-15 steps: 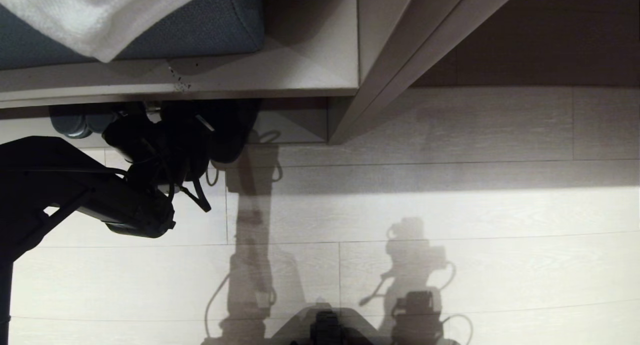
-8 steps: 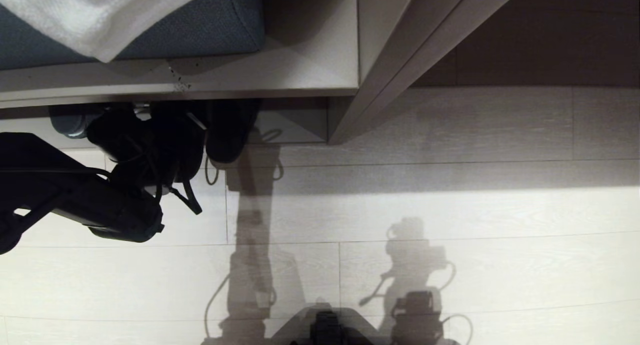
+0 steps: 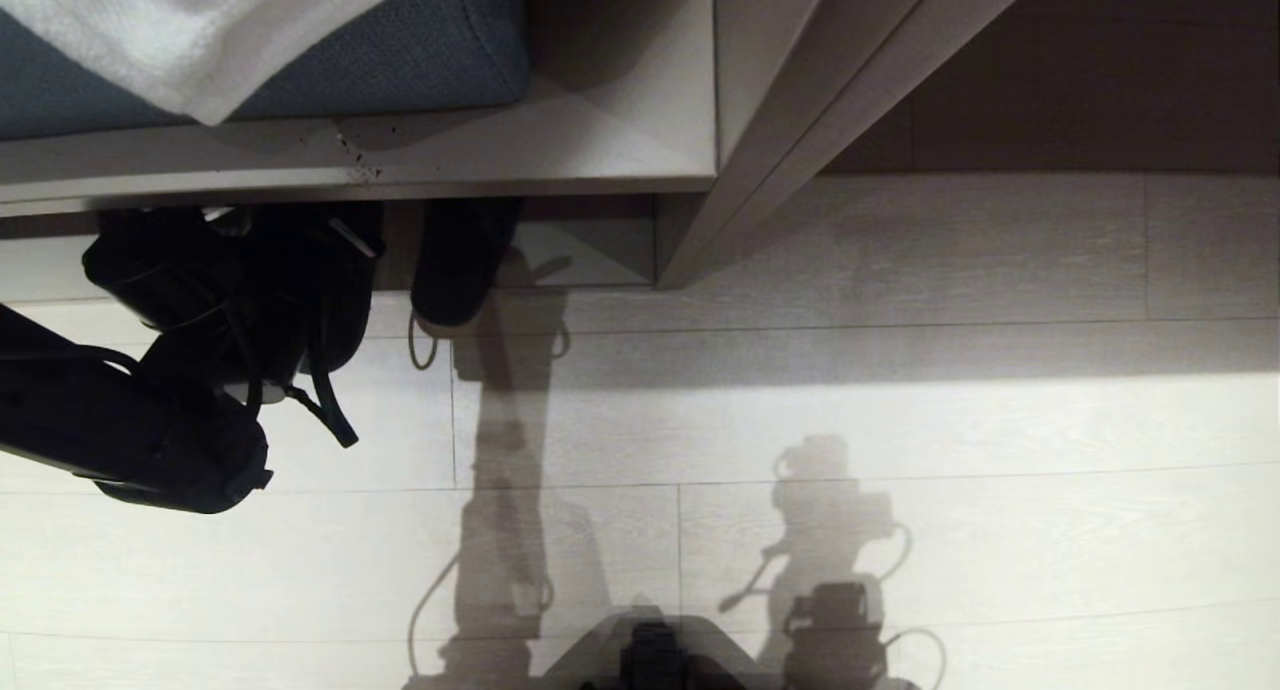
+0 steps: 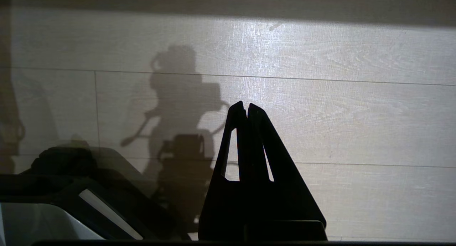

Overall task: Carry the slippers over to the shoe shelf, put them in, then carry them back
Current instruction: Pick up the slippers in the shoe cabinet

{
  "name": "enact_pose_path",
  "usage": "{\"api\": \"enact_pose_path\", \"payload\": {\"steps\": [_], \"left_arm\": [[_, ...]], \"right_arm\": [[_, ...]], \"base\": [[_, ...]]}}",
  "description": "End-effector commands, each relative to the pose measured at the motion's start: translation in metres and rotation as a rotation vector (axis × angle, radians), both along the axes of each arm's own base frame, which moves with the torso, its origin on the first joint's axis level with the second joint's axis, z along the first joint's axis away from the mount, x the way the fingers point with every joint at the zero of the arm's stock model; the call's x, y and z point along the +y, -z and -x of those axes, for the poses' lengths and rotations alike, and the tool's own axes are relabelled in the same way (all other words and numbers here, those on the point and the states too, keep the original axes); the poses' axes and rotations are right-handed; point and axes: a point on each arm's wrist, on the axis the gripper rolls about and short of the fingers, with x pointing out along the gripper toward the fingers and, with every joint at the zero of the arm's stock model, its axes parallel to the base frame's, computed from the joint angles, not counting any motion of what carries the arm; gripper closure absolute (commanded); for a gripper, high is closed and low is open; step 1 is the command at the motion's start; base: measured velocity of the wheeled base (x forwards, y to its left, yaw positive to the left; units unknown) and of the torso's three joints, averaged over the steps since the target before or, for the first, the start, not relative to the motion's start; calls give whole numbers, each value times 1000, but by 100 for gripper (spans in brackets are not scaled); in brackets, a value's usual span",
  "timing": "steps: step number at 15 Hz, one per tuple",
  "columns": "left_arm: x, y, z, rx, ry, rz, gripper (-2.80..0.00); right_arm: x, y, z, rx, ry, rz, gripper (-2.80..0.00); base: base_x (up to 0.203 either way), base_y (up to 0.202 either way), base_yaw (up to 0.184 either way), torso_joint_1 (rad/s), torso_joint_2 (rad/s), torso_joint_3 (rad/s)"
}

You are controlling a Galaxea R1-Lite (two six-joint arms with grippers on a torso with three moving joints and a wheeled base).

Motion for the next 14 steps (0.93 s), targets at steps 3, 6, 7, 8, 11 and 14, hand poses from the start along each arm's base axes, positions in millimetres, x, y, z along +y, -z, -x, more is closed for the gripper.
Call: {"api": "enact_pose_path", "payload": {"steps": [3, 6, 7, 8, 11, 14], "left_arm": [[-1, 12, -11, 20, -1, -4, 0], [-4, 23, -26, 37, 4, -5, -280], [-5, 27, -31, 41, 9, -3, -280], [-6, 30, -34, 47, 12, -2, -280], [-6, 30, -34, 47, 11, -5, -280], [-5, 30, -27, 61, 11, -7, -280]], "right_arm": [[0, 12, 0, 0, 0, 1, 0], [0, 12, 0, 0, 0, 1, 0], [0, 12, 0, 0, 0, 1, 0], [0, 12, 0, 0, 0, 1, 0], [0, 12, 0, 0, 0, 1, 0], [0, 12, 0, 0, 0, 1, 0]], "base": [[0, 0, 0, 0, 0, 0], [0, 0, 0, 0, 0, 0], [0, 0, 0, 0, 0, 0], [0, 0, 0, 0, 0, 0], [0, 0, 0, 0, 0, 0], [0, 0, 0, 0, 0, 0]]}}
